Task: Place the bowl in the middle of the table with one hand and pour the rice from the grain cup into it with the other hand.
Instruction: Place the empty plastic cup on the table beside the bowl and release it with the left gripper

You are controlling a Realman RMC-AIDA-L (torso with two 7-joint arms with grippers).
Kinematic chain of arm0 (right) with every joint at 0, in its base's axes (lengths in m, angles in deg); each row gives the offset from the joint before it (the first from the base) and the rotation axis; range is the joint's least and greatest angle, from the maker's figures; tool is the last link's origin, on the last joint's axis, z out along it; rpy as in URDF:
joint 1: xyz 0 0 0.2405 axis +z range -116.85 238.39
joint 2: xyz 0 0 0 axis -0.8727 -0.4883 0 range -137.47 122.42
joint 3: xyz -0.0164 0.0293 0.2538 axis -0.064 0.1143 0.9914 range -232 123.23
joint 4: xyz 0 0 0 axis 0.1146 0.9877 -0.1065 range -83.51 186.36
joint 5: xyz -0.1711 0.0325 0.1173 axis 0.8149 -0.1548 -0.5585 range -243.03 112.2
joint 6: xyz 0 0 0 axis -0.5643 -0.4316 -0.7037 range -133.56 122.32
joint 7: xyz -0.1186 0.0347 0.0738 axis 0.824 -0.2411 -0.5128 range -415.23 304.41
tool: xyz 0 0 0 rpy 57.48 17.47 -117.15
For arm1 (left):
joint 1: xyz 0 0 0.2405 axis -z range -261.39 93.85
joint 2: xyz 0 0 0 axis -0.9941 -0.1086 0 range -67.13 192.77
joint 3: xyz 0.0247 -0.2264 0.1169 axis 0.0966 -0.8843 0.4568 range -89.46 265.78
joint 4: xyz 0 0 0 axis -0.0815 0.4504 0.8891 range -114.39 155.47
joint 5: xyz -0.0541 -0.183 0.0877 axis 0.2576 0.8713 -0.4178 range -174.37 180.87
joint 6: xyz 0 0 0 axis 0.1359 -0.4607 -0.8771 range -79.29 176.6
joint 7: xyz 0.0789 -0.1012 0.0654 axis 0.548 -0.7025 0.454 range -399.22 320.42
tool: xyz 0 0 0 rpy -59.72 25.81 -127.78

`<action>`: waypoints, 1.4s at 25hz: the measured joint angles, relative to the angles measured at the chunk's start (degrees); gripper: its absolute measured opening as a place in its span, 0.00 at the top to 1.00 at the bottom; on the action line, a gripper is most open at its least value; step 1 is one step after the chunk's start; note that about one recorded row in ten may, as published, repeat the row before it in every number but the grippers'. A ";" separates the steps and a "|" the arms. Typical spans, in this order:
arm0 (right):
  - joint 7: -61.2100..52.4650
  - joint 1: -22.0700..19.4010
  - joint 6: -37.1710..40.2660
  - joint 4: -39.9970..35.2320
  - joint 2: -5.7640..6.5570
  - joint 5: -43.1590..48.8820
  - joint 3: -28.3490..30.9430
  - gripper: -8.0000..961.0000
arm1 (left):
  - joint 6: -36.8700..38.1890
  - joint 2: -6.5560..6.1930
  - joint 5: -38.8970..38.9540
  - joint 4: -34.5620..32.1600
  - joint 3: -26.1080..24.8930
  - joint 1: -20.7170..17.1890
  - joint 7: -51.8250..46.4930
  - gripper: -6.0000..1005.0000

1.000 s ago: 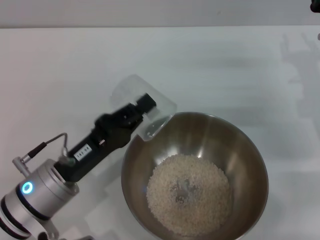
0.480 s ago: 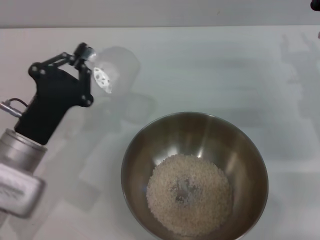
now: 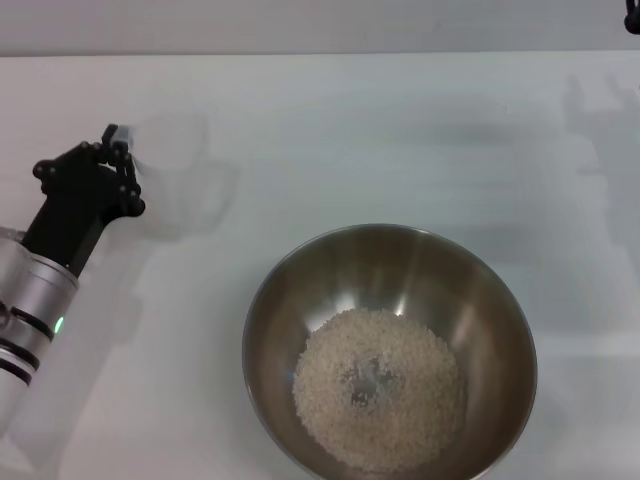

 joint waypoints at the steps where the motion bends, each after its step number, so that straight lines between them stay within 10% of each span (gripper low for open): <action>1: -0.40 -0.05 0.08 0.00 0.00 0.00 0.04 0.48 | -0.84 0.00 0.05 0.00 0.00 0.02 -0.26 0.93; 24: -0.81 -1.11 1.38 0.04 -0.01 0.12 -0.40 0.48 | -9.48 0.00 0.98 -0.07 0.27 -0.41 -3.40 0.92; 35: -0.83 -0.49 1.18 0.22 0.05 0.12 -0.49 0.48 | -7.45 -0.09 0.69 -0.03 0.65 -3.19 -3.76 0.70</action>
